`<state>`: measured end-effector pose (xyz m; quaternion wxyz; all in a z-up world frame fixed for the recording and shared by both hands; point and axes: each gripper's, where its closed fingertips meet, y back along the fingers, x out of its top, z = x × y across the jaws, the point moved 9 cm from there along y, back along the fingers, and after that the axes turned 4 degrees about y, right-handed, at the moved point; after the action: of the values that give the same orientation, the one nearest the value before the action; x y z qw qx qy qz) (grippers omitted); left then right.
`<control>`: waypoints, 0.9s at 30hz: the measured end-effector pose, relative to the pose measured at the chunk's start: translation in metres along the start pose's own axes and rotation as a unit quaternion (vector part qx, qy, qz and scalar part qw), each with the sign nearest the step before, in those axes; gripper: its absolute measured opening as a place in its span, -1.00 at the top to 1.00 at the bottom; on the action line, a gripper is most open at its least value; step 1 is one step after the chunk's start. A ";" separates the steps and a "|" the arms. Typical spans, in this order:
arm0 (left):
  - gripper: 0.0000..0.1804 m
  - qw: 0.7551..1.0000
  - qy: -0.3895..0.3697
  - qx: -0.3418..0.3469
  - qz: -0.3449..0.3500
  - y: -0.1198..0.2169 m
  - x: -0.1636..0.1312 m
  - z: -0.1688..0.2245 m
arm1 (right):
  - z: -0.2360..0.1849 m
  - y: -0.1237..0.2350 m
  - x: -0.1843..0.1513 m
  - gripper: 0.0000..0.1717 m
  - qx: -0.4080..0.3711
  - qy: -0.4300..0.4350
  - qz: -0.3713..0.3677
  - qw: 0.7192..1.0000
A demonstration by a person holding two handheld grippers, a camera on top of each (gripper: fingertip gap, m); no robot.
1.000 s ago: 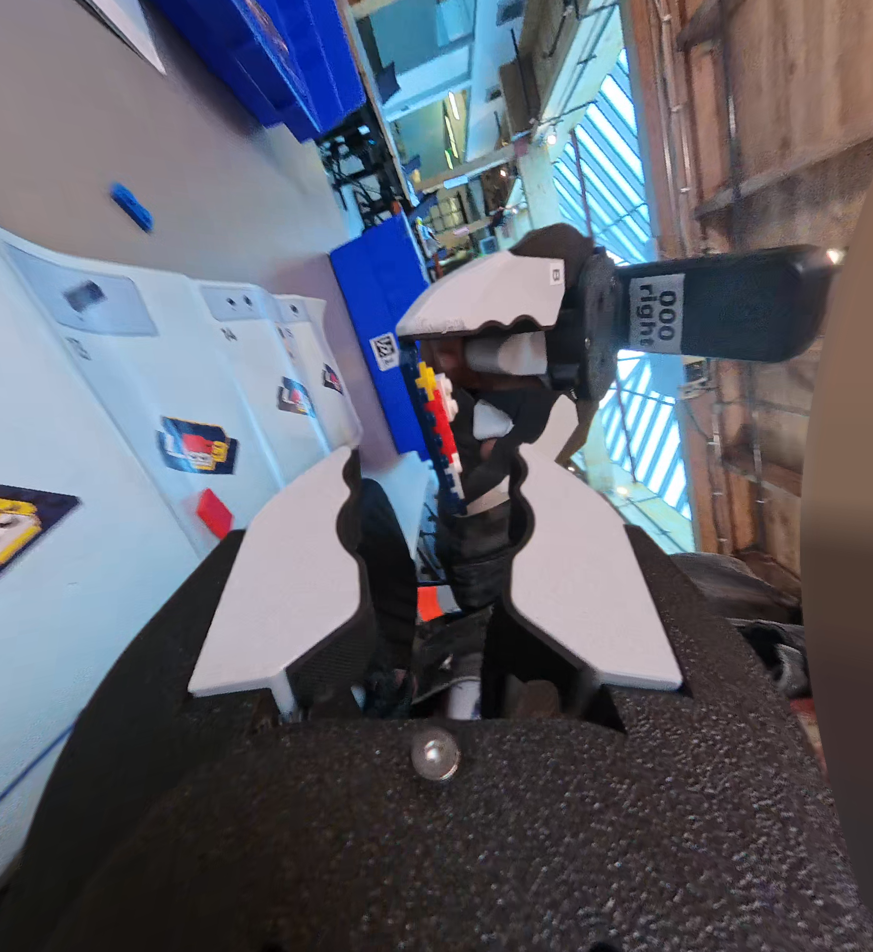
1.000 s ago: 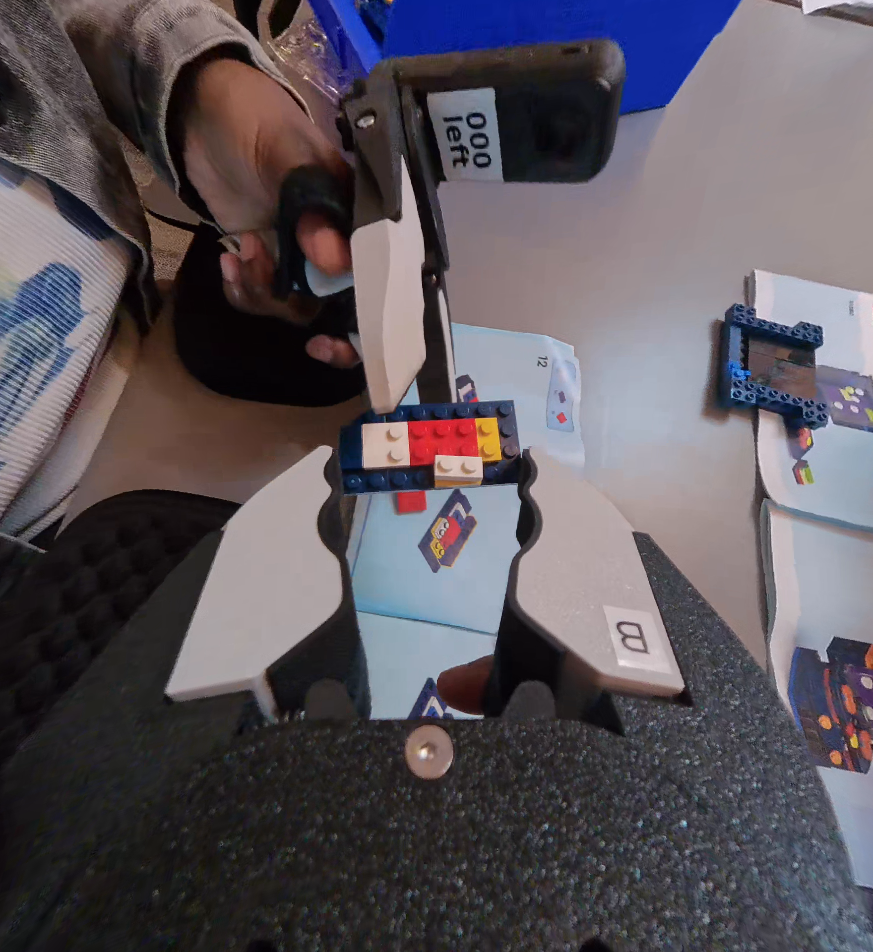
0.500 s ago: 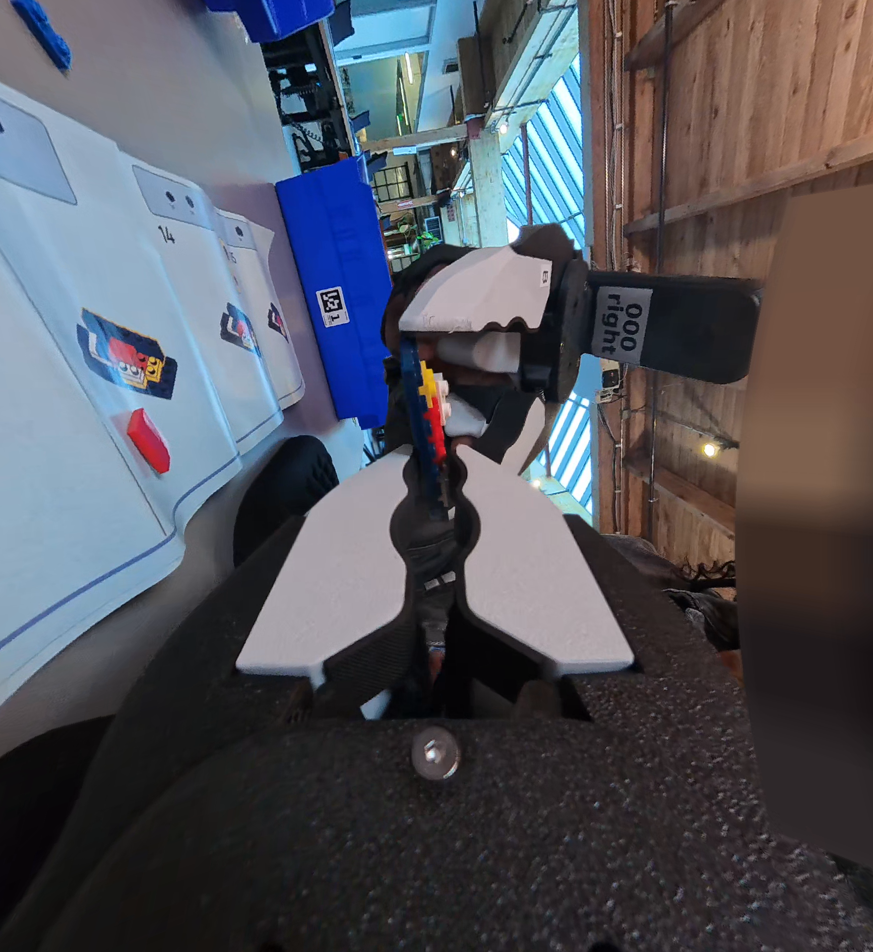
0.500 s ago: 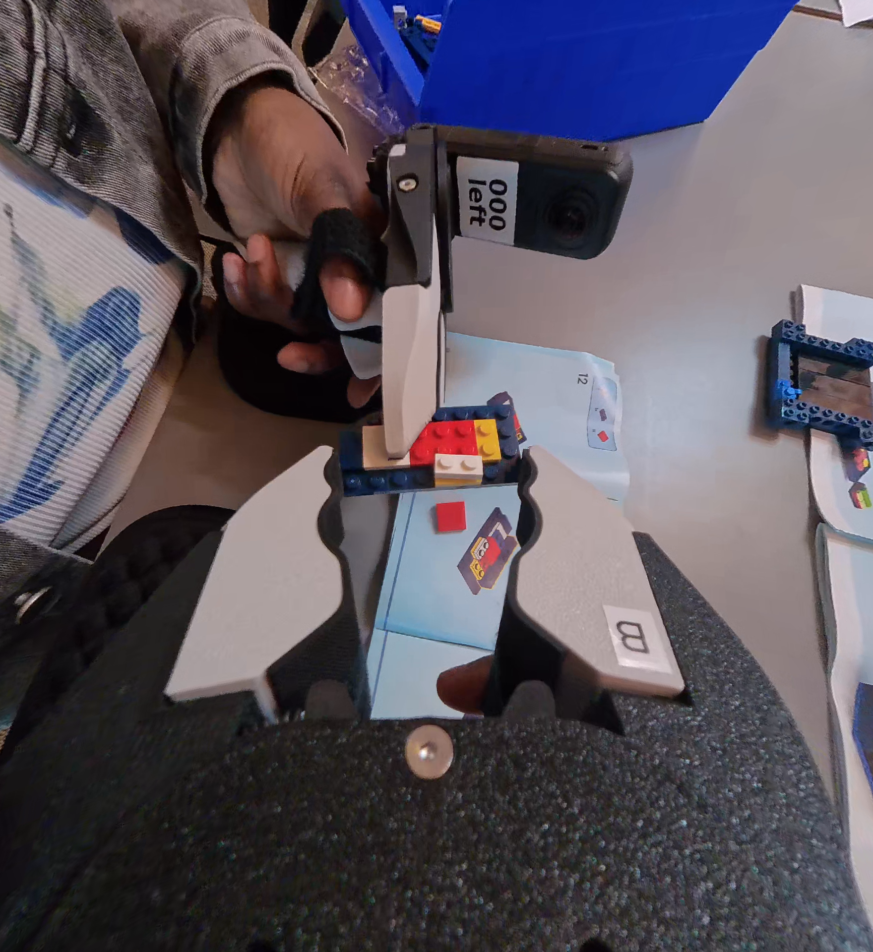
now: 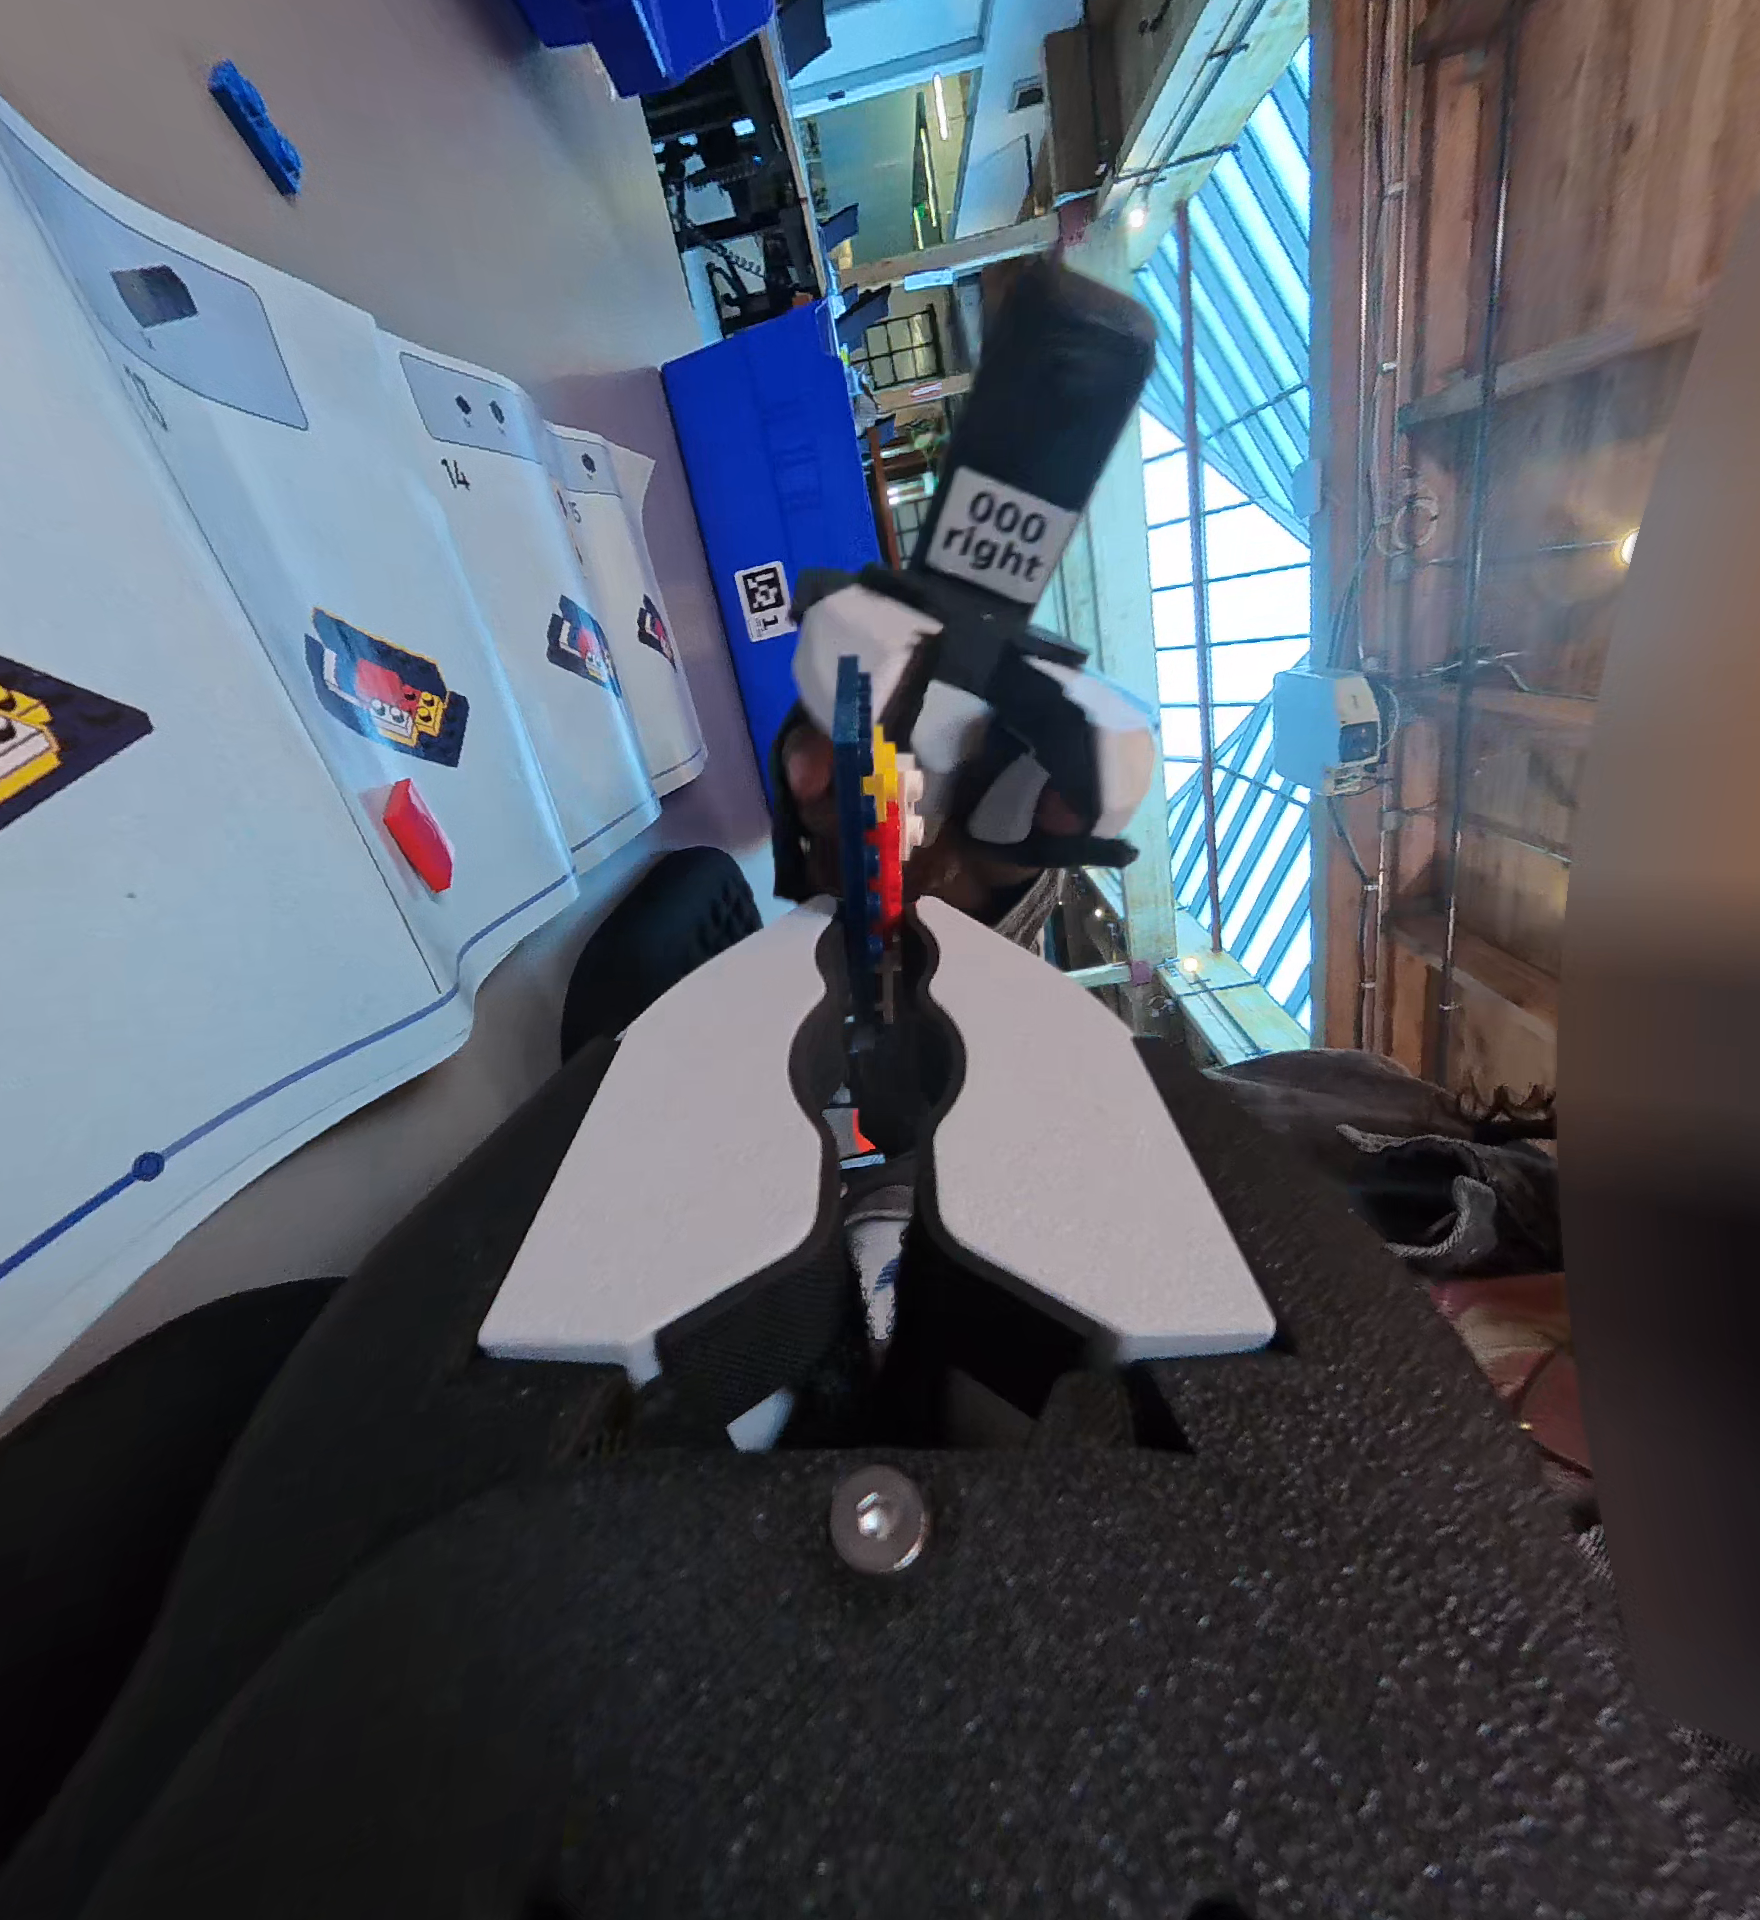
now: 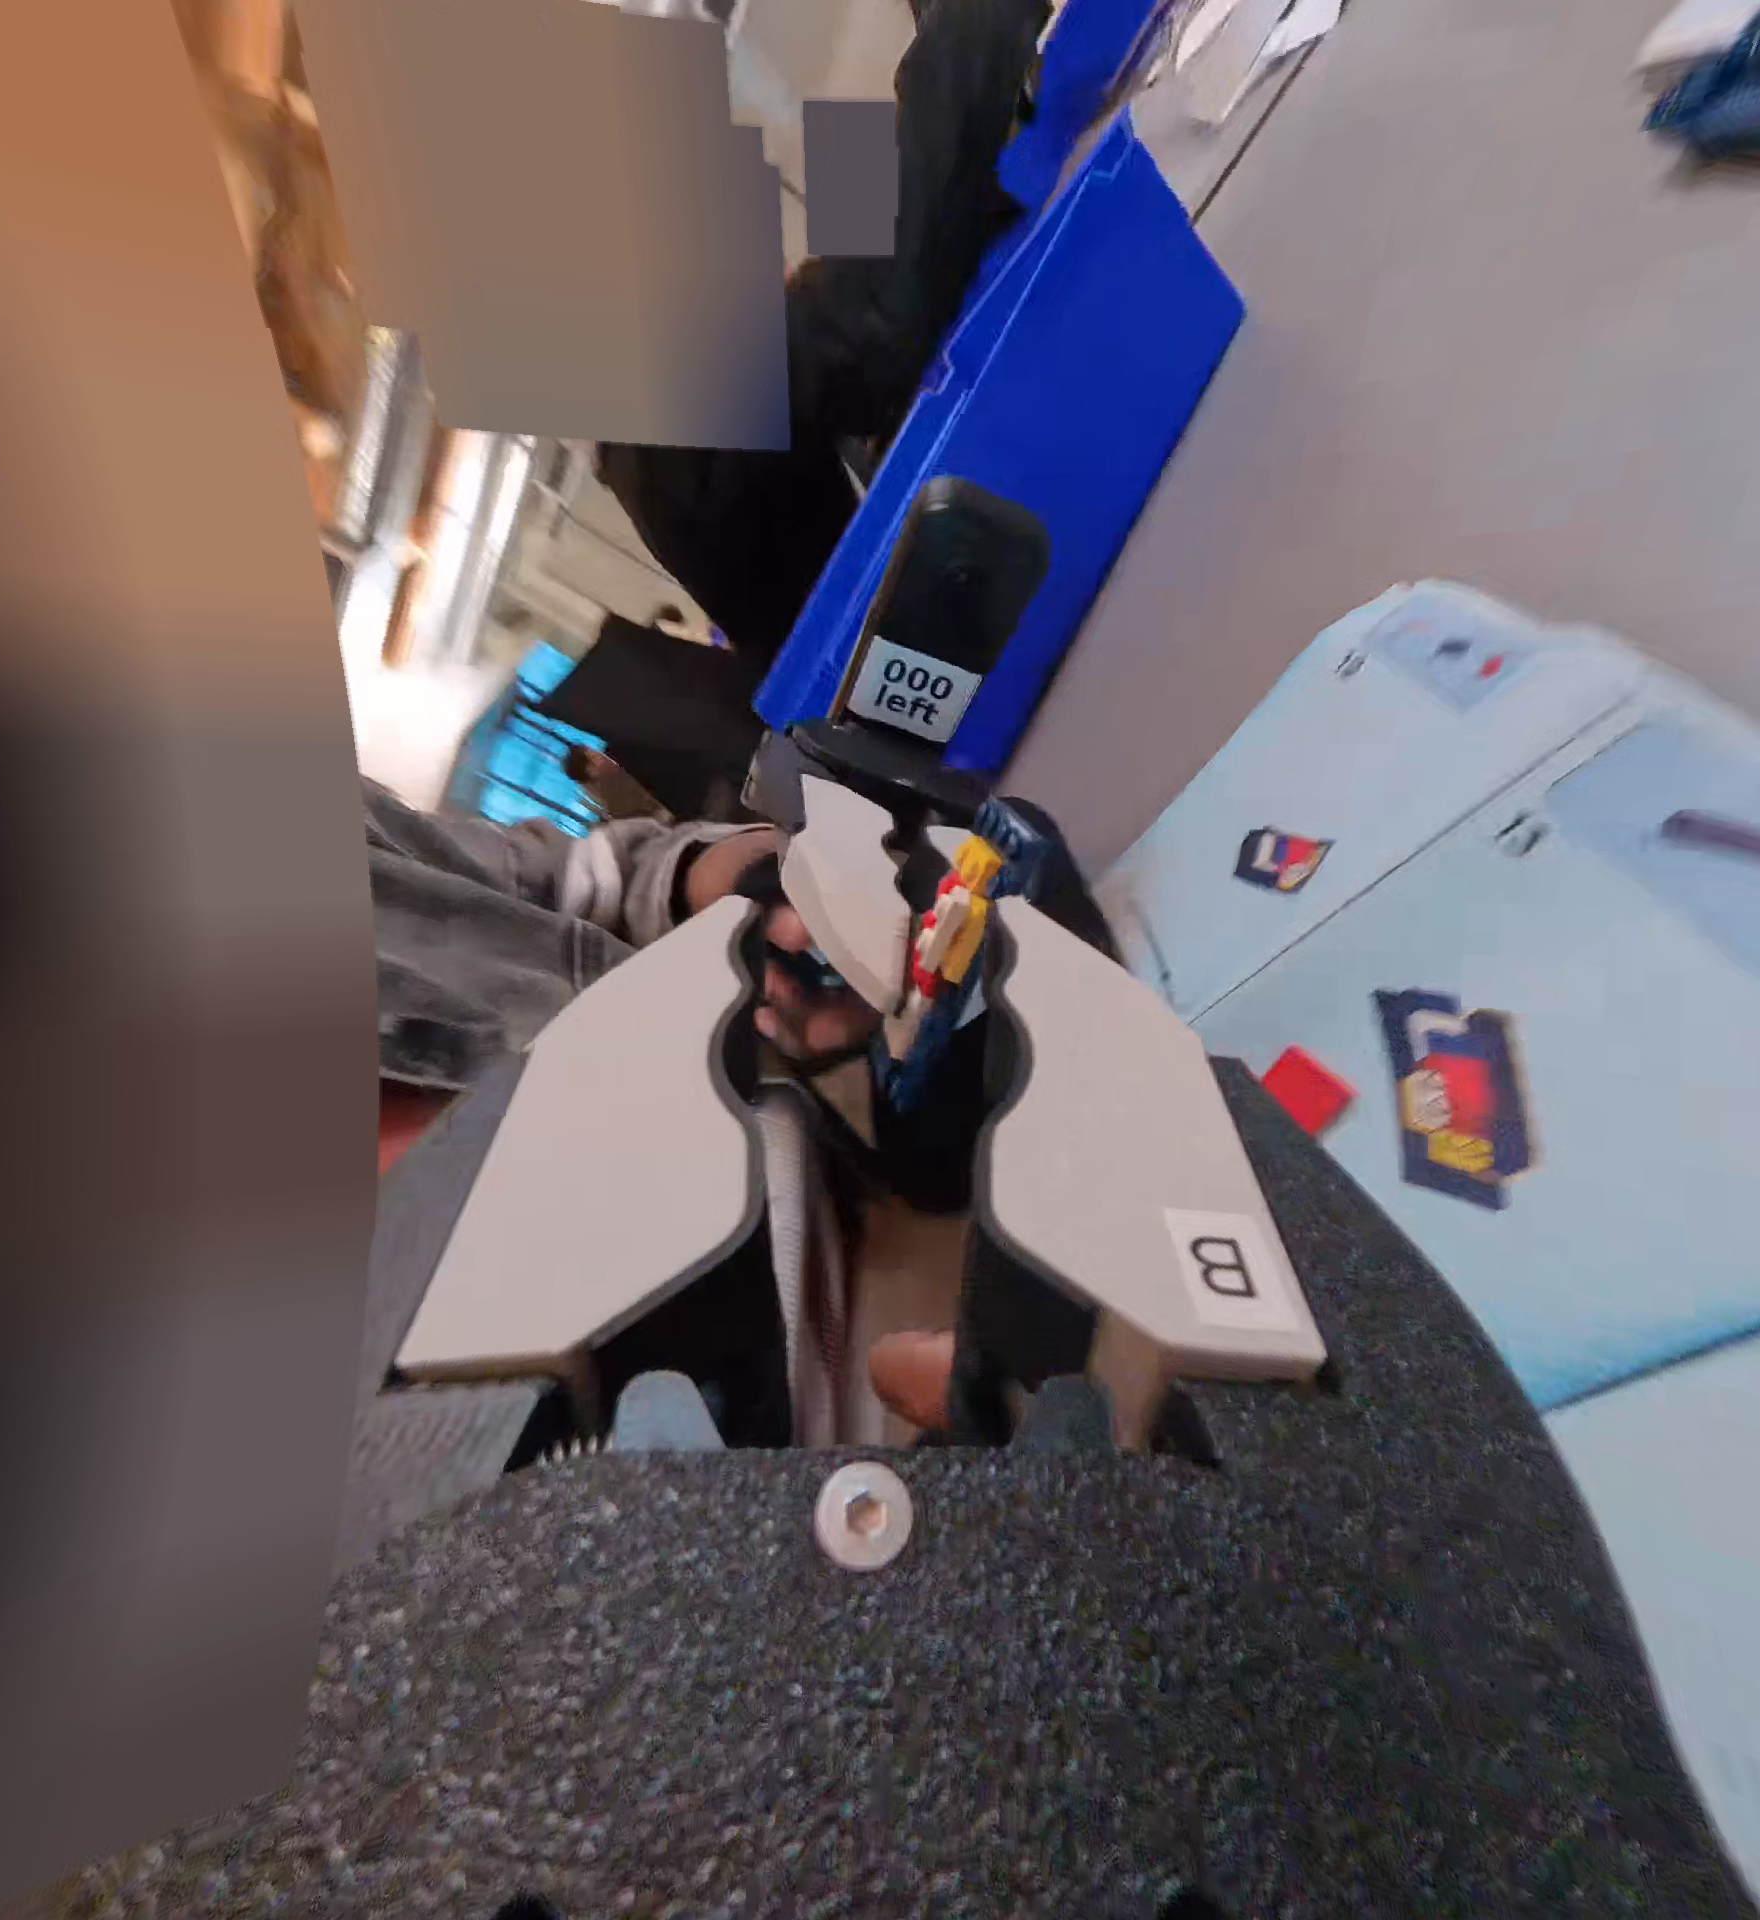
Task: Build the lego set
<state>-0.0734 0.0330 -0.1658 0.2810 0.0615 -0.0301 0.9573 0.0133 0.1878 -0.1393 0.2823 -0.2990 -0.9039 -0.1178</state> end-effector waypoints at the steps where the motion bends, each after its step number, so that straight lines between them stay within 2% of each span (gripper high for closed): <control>1: 0.91 1.000 -0.006 0.004 -0.001 0.000 -0.001 0.000 | 0.003 -0.003 -0.006 0.53 0.002 -0.015 0.003 1.000; 4: 0.91 1.000 -0.021 0.009 -0.001 0.001 -0.001 0.001 | 0.007 -0.008 -0.014 0.49 -0.007 -0.023 0.013 1.000; 7: 0.92 0.999 -0.032 0.011 -0.002 0.001 0.000 0.001 | 0.010 -0.011 -0.015 0.61 0.004 -0.029 0.027 0.999; 13: 0.92 0.998 -0.050 0.019 -0.013 0.001 -0.004 0.001 | 0.014 -0.014 -0.017 0.68 0.007 -0.028 0.002 1.000; 17: 0.92 0.997 -0.067 0.024 -0.017 0.000 -0.004 0.003 | 0.013 -0.012 -0.017 0.82 0.015 -0.019 -0.005 1.000; 21: 0.91 0.995 -0.088 0.026 -0.029 0.000 -0.005 0.005 | 0.011 -0.011 -0.016 0.83 0.024 -0.011 -0.021 0.999; 24: 0.91 0.991 -0.124 0.028 -0.030 0.000 -0.006 0.008 | 0.008 -0.010 -0.015 0.84 0.037 -0.001 -0.020 0.999; 27: 0.91 0.981 -0.192 0.020 -0.030 -0.001 -0.007 0.017 | 0.001 -0.009 -0.013 0.86 0.066 0.030 -0.004 0.997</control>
<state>-0.0655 0.0282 -0.1494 0.2970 0.2508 -0.0626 0.9192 0.0160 0.1743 -0.1484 0.3279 -0.2720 -0.9022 -0.0678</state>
